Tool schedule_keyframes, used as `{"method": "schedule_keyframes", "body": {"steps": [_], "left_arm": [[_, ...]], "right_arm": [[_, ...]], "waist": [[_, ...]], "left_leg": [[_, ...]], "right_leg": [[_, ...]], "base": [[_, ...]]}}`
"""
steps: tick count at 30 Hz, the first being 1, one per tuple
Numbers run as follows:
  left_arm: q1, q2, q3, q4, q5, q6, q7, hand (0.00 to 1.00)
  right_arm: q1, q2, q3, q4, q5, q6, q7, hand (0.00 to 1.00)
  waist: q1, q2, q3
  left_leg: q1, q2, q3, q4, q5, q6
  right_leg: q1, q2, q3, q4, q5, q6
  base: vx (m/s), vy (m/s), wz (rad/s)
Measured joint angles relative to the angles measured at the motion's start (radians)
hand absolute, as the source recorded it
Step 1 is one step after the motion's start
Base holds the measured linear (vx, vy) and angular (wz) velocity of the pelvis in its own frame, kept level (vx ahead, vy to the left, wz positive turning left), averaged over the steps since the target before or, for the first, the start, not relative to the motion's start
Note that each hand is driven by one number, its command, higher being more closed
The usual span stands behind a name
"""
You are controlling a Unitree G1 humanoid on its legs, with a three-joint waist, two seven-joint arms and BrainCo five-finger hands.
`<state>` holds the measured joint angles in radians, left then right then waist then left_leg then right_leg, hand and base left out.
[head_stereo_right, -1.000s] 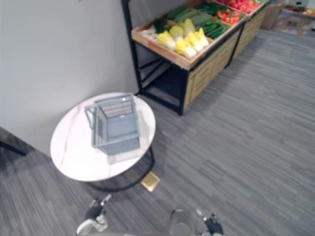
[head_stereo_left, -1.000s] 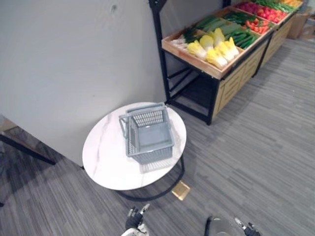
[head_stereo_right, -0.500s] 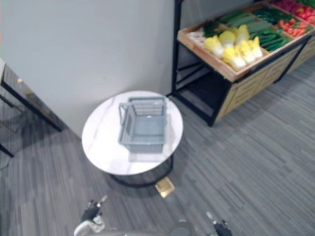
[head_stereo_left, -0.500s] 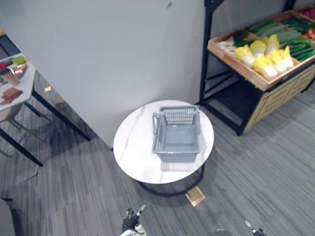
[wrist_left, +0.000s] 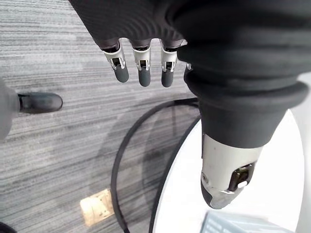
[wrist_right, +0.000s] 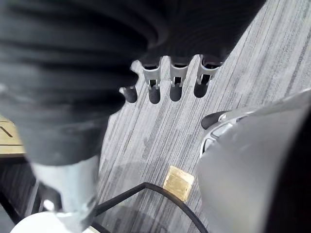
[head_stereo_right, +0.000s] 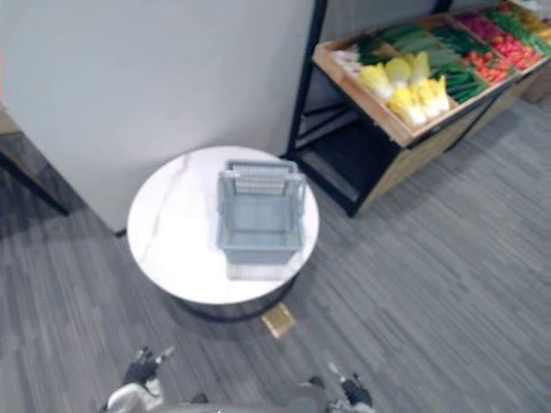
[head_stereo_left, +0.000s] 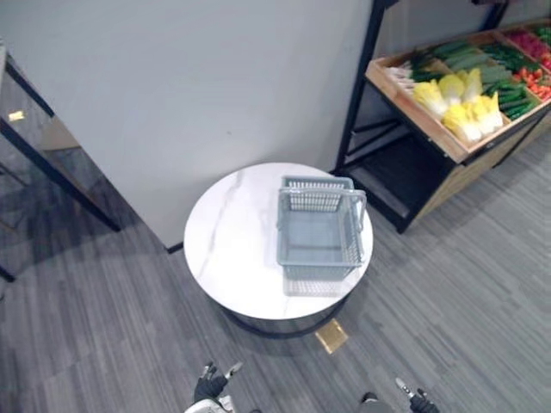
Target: Pick vegetable in the basket
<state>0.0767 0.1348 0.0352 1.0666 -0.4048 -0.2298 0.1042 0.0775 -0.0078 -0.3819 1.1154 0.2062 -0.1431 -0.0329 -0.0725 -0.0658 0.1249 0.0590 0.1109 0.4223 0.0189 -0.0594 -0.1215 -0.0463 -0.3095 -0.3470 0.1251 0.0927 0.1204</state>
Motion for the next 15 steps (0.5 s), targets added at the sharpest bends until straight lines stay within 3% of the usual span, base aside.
{"method": "schedule_keyframes", "body": {"steps": [3, 7, 10, 15], "left_arm": [[0.006, 0.000, 0.011, 0.012, 0.066, 0.003, 0.001, 0.00], [0.002, -0.045, 0.075, 0.050, 0.105, 0.017, 0.007, 0.00], [0.010, -0.054, 0.132, 0.070, 0.105, 0.024, 0.008, 0.00], [0.022, -0.054, 0.166, 0.077, 0.118, 0.036, 0.004, 0.00]], "right_arm": [[-0.001, -0.012, 0.006, 0.001, 0.000, 0.000, 0.018, 0.00], [-0.003, -0.054, 0.006, 0.004, 0.010, 0.000, 0.021, 0.00], [0.007, -0.059, -0.006, 0.014, 0.025, 0.000, 0.021, 0.00], [0.028, -0.058, -0.028, 0.023, 0.031, 0.000, 0.024, 0.00]], "waist": [[0.003, 0.015, 0.009], [-0.003, 0.053, 0.029], [-0.002, 0.061, 0.033], [-0.002, 0.049, 0.022]], "left_leg": [[-0.001, 0.023, 0.001, -0.003, 0.004, 0.004], [0.026, 0.022, 0.003, -0.081, 0.060, -0.002], [0.049, 0.040, -0.004, -0.115, 0.091, -0.006], [0.027, 0.045, -0.026, -0.121, 0.093, -0.010]], "right_leg": [[0.019, 0.038, 0.021, -0.062, -0.002, 0.002], [0.025, 0.057, 0.021, -0.100, -0.034, 0.039], [0.041, 0.082, 0.010, -0.108, -0.051, 0.035], [0.051, 0.087, -0.010, -0.125, -0.058, 0.035]], "base": [[-0.02, -0.098, -0.19], [-0.08, -0.124, -0.10], [-0.11, -0.108, 0.04], [-0.09, -0.026, 0.15]]}}
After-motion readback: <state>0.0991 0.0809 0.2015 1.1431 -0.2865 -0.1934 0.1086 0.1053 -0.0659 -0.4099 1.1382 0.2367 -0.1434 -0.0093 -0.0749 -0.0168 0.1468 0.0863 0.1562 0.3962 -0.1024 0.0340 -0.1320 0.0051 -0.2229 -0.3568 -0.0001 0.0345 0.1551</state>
